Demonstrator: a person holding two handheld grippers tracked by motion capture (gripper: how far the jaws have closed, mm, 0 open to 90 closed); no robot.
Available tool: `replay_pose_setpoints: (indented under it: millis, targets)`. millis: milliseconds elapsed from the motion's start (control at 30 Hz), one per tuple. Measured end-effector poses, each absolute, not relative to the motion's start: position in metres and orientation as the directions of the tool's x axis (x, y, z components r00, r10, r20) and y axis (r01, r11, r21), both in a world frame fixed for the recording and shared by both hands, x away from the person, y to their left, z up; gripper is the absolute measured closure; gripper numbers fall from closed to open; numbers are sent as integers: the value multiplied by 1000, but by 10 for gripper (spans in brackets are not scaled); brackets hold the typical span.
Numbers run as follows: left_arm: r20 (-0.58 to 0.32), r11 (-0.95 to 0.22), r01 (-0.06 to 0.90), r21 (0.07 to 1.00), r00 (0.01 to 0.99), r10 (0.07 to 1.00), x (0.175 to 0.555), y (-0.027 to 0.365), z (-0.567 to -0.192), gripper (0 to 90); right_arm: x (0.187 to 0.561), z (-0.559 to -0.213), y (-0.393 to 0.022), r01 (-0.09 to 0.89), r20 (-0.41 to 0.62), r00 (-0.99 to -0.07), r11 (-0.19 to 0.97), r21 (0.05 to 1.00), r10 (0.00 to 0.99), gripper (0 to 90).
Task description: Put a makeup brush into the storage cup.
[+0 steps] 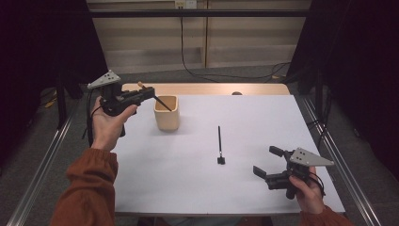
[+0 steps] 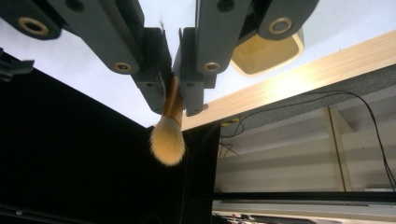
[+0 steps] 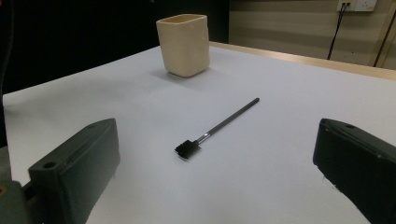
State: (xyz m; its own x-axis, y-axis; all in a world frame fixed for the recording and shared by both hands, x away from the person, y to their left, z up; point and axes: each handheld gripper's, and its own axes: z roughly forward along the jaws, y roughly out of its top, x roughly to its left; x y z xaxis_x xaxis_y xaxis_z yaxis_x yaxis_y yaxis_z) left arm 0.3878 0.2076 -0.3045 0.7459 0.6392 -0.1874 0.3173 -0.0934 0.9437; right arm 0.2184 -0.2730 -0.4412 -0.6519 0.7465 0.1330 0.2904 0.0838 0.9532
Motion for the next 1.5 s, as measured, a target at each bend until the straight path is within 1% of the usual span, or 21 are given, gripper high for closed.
replay_pose_setpoints:
  millis: [33, 167, 600, 733, 933, 1300, 1500]
  targets:
    - [-171, -112, 318, 942, 737, 654, 392, 205, -305, 837, 219, -441, -273, 294, 134, -654, 87, 952, 745, 0]
    - [-162, -122, 318, 940, 730, 664, 397, 205, -305, 838, 219, -442, -272, 292, 132, -654, 87, 952, 745, 0]
    - [-170, -107, 341, 934, 687, 707, 423, 206, -317, 837, 219, -441, -273, 292, 134, -657, 86, 953, 742, 0]
    - [-155, -123, 347, 930, 673, 723, 428, 206, -322, 838, 218, -441, -273, 291, 134, -658, 86, 953, 741, 0]
    - [-149, -138, 358, 924, 666, 730, 430, 207, -330, 838, 218, -441, -272, 286, 128, -662, 91, 954, 738, 0]
    - [-147, -168, 386, 907, 664, 733, 433, 199, -348, 838, 218, -441, -271, 286, 129, -665, 91, 954, 736, 0]
    - [-142, -176, 387, 905, 666, 732, 435, 195, -354, 837, 218, -441, -271, 286, 127, -665, 94, 954, 736, 0]
